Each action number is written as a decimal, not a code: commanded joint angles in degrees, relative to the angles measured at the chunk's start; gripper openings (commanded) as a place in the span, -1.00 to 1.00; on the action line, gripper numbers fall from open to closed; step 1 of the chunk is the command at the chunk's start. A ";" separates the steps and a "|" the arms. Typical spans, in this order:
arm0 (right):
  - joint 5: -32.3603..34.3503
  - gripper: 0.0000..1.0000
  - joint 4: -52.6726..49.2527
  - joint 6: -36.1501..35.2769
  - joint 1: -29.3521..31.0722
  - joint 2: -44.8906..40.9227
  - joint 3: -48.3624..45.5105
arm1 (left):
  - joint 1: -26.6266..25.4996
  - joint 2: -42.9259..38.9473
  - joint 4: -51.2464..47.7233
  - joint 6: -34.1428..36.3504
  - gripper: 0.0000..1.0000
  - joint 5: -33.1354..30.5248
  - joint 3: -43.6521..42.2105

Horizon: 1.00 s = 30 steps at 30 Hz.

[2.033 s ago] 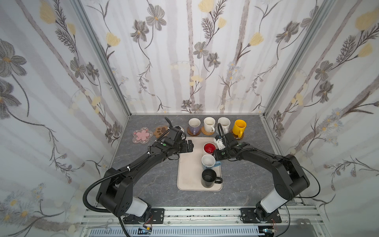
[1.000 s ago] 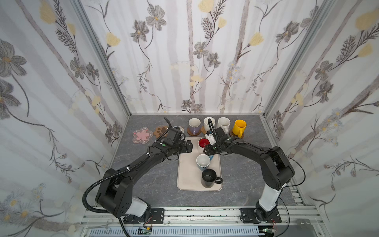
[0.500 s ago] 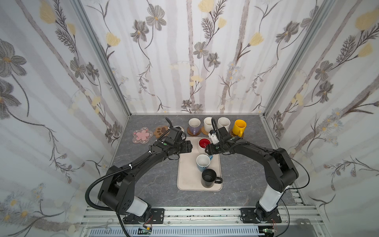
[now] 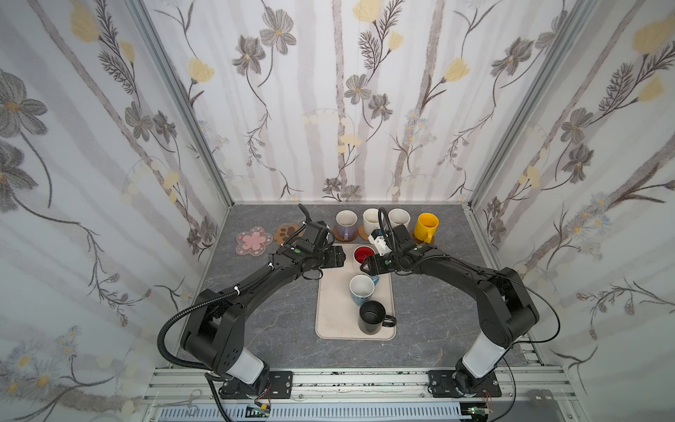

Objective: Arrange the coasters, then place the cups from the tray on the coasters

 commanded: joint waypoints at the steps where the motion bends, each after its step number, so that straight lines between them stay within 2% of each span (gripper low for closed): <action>1: -5.50 0.48 3.39 1.12 0.09 0.31 -0.10 | 0.11 0.09 -0.95 0.66 0.59 -0.90 0.79; 14: -12.69 0.46 6.48 3.97 1.37 5.47 3.50 | 0.07 -0.71 -1.48 0.58 0.59 -1.57 -0.30; 23: -13.57 0.43 5.90 4.59 1.81 8.67 7.76 | 0.88 -3.78 -1.83 0.73 0.58 -2.24 -3.14; 30: -14.57 0.42 6.21 4.77 1.77 8.04 7.31 | 0.93 -3.30 -1.83 1.72 0.46 -1.75 -3.09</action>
